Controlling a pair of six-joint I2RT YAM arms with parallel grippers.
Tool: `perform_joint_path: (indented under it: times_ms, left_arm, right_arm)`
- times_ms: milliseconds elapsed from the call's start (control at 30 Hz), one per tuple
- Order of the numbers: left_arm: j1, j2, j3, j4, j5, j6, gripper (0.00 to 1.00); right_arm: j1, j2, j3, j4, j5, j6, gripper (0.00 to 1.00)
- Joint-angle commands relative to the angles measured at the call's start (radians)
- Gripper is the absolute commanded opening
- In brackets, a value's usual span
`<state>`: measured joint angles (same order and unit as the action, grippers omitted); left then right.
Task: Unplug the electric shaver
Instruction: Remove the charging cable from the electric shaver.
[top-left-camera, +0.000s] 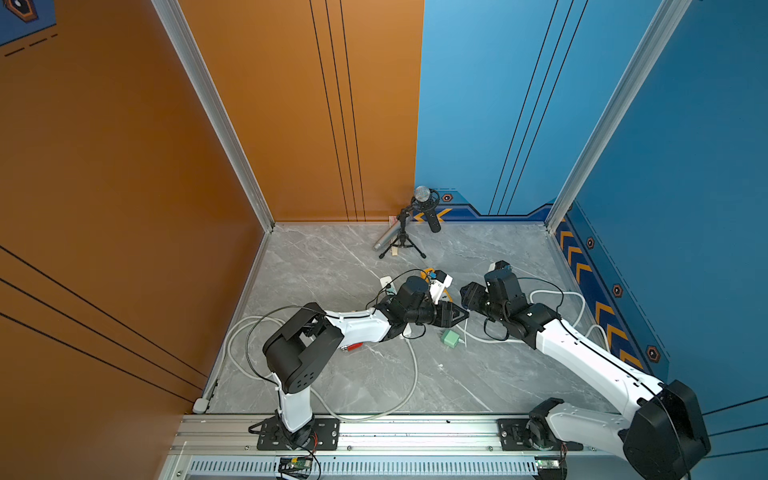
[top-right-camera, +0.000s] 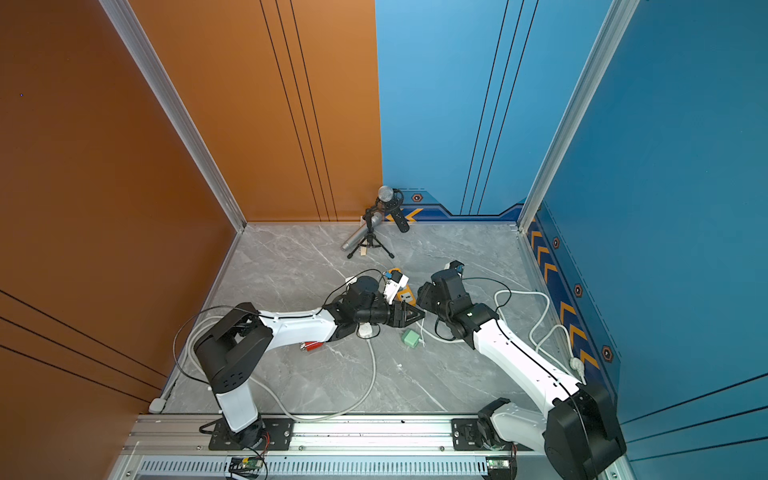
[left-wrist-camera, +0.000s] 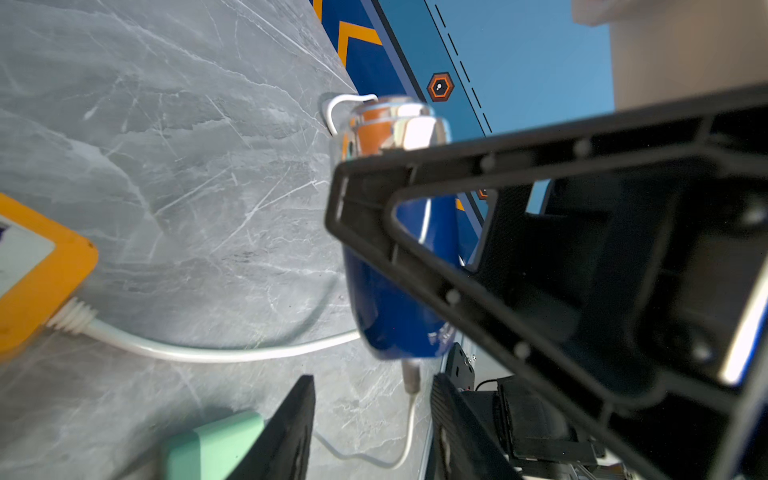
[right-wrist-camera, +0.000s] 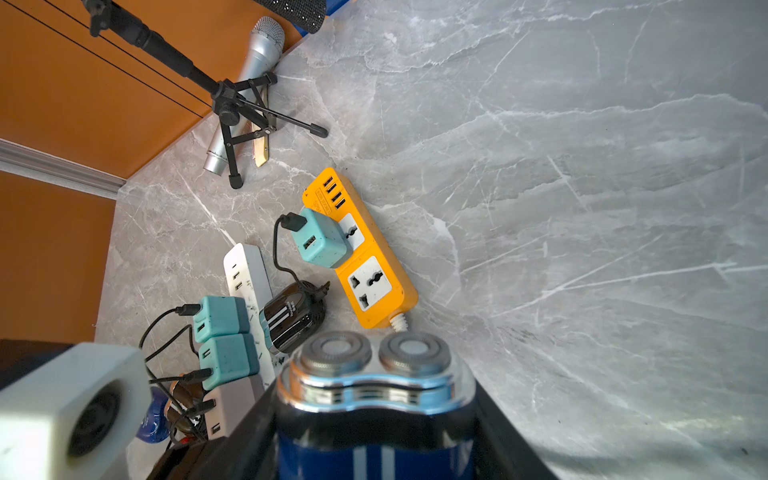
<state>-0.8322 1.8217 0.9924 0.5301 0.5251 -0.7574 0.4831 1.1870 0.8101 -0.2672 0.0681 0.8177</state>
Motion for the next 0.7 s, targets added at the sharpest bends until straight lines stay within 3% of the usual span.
perform_joint_path:
  times_ms: [0,367,667]
  left_arm:
    - [-0.008,0.016,-0.018,0.071,-0.052,-0.013,0.46]
    - [-0.023,0.064,-0.019,0.170,-0.046,-0.056,0.42]
    - [-0.023,0.089,-0.001,0.185,-0.051,-0.068,0.30]
  right_arm:
    - [-0.008,-0.033,-0.012,0.033,-0.016,0.048,0.51]
    - [-0.009,-0.048,-0.022,0.027,-0.015,0.095,0.50]
    - [-0.003,-0.050,-0.029,0.020,-0.015,0.132,0.49]
